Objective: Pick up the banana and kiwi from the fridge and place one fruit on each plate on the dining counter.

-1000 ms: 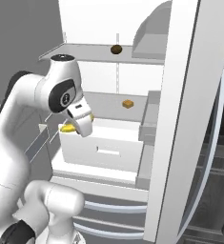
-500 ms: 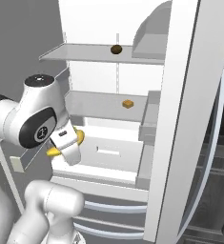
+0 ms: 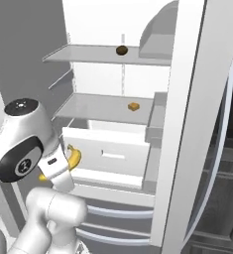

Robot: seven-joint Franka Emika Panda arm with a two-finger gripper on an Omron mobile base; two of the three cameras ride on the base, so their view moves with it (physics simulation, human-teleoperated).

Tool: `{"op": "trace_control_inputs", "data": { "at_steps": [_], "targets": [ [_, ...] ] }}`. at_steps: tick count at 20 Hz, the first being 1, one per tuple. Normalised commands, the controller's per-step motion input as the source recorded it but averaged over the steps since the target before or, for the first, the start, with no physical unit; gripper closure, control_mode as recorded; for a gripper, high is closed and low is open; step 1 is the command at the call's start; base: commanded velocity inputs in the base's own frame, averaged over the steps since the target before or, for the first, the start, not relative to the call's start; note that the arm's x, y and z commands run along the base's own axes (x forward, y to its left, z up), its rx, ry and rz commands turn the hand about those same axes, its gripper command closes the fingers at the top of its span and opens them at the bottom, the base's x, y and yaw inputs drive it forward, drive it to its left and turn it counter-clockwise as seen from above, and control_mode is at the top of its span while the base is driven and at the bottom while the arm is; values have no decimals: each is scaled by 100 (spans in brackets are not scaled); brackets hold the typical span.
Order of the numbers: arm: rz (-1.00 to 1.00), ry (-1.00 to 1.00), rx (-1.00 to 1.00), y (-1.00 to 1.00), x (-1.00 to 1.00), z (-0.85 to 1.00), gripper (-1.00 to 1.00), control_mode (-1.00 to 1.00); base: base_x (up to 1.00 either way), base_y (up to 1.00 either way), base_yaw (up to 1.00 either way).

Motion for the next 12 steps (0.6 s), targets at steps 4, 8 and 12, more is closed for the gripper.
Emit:
{"op": "trace_control_inputs", "data": {
  "at_steps": [4, 8, 12],
  "targets": [
    [0, 0, 0, 0, 0, 0, 100, 100, -80, 25, -27],
    [0, 0, 0, 0, 0, 0, 100, 100, -85, 23, -52],
    [0, 0, 0, 0, 0, 0, 100, 100, -70, 4, -73]
  ]
}}
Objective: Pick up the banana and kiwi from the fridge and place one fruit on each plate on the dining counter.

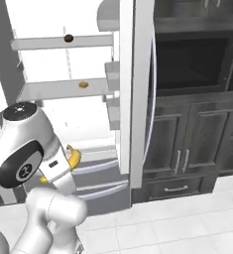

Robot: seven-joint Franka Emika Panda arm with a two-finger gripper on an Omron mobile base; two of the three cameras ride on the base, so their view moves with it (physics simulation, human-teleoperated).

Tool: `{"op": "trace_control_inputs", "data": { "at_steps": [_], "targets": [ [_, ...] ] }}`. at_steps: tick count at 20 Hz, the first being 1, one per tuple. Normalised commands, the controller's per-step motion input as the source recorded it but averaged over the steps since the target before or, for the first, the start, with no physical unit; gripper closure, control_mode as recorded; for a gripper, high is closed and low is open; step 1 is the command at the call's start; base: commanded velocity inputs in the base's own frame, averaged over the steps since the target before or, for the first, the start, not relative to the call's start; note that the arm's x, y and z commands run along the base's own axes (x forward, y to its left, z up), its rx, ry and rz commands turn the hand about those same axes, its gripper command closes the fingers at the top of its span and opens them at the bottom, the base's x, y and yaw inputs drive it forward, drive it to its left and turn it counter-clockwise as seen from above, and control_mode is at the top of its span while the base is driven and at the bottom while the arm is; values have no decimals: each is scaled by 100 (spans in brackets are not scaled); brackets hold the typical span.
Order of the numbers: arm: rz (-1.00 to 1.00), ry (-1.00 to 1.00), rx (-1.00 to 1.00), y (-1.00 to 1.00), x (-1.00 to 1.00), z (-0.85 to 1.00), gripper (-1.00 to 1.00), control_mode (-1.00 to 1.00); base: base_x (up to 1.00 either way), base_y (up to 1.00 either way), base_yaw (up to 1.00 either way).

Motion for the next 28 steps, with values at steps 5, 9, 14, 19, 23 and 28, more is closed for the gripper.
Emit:
{"op": "trace_control_inputs", "data": {
  "at_steps": [5, 9, 14, 19, 23, 28],
  "targets": [
    [0, 0, 0, 0, 0, 0, 100, 100, -50, 5, -89],
    [0, 0, 0, 0, 0, 0, 100, 100, -19, 0, -94],
    [0, 0, 0, 0, 0, 0, 100, 100, 3, -3, -80],
    [0, 0, 0, 0, 0, 0, 100, 100, 34, 1, -64],
    [0, 0, 0, 0, 0, 0, 100, 100, 89, 6, -36],
    [0, 0, 0, 0, 0, 0, 100, 100, 95, 2, -49]
  ]
}}
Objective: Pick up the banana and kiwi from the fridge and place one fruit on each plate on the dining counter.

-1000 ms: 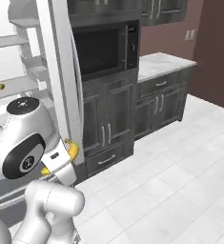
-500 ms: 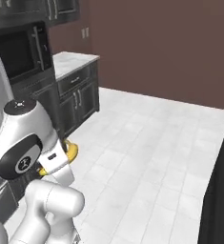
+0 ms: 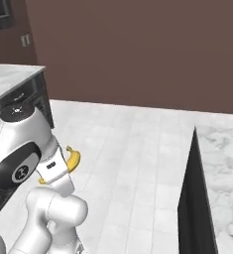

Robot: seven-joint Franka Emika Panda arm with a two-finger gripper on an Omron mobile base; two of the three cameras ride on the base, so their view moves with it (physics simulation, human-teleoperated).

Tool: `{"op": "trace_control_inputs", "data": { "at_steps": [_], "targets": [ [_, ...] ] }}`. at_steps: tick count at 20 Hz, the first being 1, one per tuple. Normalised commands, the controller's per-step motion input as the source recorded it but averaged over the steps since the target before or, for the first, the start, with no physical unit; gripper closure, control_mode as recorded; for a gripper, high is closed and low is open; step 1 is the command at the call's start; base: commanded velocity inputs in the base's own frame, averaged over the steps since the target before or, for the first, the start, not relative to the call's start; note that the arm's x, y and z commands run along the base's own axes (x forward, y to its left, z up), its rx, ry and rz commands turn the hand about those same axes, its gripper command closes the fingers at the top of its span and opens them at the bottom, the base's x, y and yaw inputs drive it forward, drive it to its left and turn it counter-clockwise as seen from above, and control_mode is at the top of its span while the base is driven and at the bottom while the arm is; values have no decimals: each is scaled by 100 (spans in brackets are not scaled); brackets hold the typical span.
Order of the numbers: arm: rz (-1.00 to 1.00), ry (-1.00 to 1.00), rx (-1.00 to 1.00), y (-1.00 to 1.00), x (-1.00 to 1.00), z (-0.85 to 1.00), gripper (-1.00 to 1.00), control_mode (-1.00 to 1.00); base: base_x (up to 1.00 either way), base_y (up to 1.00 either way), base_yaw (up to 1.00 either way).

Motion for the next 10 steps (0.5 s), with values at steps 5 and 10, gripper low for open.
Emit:
{"op": "trace_control_inputs", "data": {
  "at_steps": [5, 10],
  "targets": [
    [0, 0, 0, 0, 0, 0, 100, 100, 76, 37, -69],
    [0, 0, 0, 0, 0, 0, 100, 100, 75, 69, -65]
  ]
}}
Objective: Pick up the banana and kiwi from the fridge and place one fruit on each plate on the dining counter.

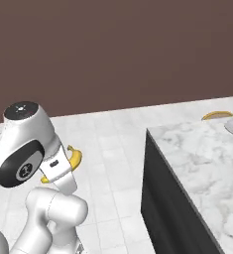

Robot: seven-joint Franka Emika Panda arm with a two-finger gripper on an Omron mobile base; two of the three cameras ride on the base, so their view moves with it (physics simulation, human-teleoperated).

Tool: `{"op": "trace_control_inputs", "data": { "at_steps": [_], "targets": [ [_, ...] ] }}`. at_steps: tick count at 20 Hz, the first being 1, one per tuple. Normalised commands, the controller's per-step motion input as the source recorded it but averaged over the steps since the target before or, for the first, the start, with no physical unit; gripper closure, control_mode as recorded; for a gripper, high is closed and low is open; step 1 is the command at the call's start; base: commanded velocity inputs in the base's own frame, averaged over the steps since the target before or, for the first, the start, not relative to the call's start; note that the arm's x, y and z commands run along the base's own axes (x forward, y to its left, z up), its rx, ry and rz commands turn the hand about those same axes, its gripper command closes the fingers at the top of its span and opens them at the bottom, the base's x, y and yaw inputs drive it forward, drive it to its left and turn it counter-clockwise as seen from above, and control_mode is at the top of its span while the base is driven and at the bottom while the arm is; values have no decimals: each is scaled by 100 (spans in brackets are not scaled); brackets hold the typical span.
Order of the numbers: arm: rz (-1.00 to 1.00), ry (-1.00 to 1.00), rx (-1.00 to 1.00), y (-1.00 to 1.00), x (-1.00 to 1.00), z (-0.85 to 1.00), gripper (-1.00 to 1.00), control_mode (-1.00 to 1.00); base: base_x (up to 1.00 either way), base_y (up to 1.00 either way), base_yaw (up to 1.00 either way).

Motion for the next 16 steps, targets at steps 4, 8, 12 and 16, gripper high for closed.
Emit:
{"op": "trace_control_inputs", "data": {
  "at_steps": [4, 8, 12, 16],
  "targets": [
    [0, 0, 0, 0, 0, 0, 100, 100, 69, 94, -53],
    [0, 0, 0, 0, 0, 0, 100, 100, 75, 100, -48],
    [0, 0, 0, 0, 0, 0, 100, 100, 80, 93, -51],
    [0, 0, 0, 0, 0, 0, 100, 100, 75, 89, -54]
  ]
}}
